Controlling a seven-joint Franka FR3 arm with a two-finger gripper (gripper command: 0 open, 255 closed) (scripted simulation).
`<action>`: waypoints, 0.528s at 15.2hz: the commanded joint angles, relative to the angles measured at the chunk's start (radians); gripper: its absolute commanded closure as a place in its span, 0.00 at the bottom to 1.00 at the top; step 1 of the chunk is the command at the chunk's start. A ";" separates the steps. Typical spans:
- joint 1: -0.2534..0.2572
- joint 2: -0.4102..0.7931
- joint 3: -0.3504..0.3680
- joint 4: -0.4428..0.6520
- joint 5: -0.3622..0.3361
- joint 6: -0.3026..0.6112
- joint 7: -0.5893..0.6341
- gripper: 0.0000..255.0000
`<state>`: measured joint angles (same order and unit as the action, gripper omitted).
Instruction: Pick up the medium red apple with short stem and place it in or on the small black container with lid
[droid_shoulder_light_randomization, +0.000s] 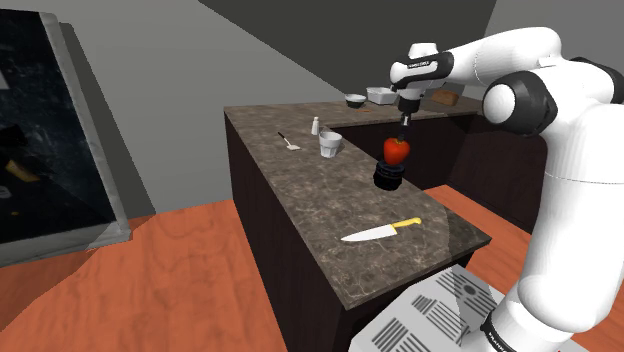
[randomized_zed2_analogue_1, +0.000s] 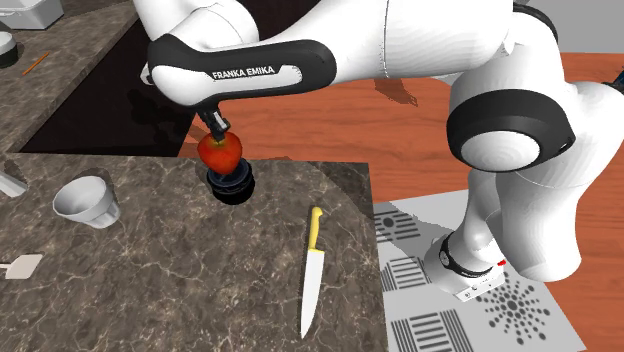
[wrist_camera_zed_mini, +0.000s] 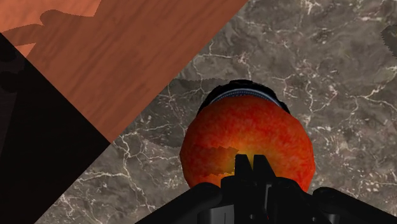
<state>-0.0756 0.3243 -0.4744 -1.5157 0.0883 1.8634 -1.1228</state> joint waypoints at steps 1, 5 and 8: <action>0.000 0.000 0.000 0.000 0.000 0.000 0.000 0.00; 0.000 0.000 0.000 0.000 0.000 0.000 0.000 0.00; -0.001 -0.006 -0.002 0.060 -0.003 -0.065 0.003 0.00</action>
<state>-0.0764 0.3190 -0.4759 -1.4757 0.0853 1.8200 -1.1213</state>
